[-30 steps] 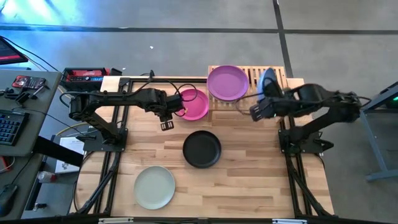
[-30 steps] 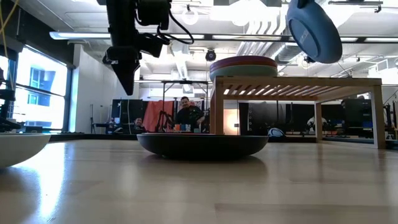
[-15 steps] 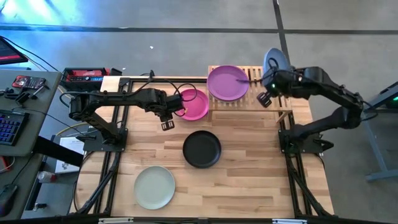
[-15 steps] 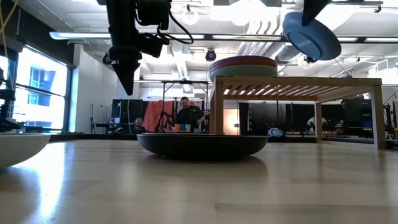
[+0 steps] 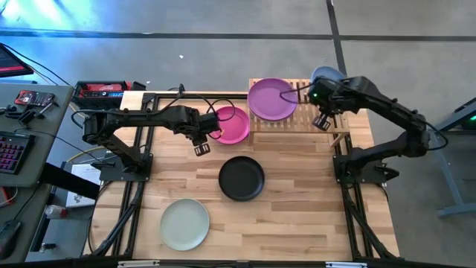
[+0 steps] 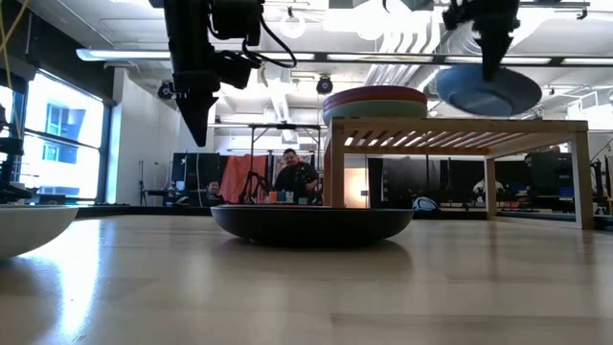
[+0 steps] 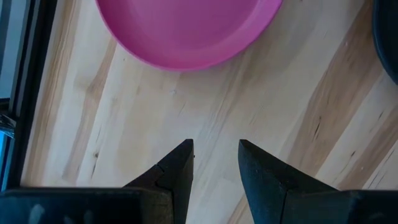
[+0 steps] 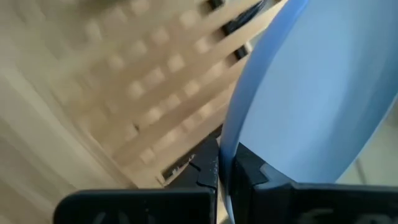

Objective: Place and stack plates onto a shelf
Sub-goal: Put the bottom right blue plate on the shelf

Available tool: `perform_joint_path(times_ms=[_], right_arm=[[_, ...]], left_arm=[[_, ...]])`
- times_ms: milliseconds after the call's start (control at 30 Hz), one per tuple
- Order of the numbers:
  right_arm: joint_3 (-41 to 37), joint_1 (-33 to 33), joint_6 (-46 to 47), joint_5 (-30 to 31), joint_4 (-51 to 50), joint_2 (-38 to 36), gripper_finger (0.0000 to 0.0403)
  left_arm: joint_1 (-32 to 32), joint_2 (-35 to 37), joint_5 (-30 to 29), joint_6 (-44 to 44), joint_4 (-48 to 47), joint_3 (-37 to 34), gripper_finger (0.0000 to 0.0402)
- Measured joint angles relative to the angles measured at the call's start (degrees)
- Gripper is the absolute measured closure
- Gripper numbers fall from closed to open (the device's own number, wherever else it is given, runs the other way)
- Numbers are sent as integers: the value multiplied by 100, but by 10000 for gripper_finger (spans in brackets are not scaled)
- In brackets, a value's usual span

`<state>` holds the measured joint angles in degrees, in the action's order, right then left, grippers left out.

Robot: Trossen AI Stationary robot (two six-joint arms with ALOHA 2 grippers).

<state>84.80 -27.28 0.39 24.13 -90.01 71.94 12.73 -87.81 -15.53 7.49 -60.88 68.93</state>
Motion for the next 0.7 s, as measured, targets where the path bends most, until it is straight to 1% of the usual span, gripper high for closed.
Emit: perform_joint_path(times_ms=[133,267,567,700], right_arm=[[-436,9,-406,-16,-1,1,403],[-674,112,-670,174,0,1,403],[-742,459,-1161,177,7,94,403],[-742,456,-1184,-184,-3,88,403]], left_arm=[[0,0,0,120,45,0,284],[0,0,0,226,109,0,284],[0,0,0,299,109,0,284],[0,0,-2,299,107,0,284]])
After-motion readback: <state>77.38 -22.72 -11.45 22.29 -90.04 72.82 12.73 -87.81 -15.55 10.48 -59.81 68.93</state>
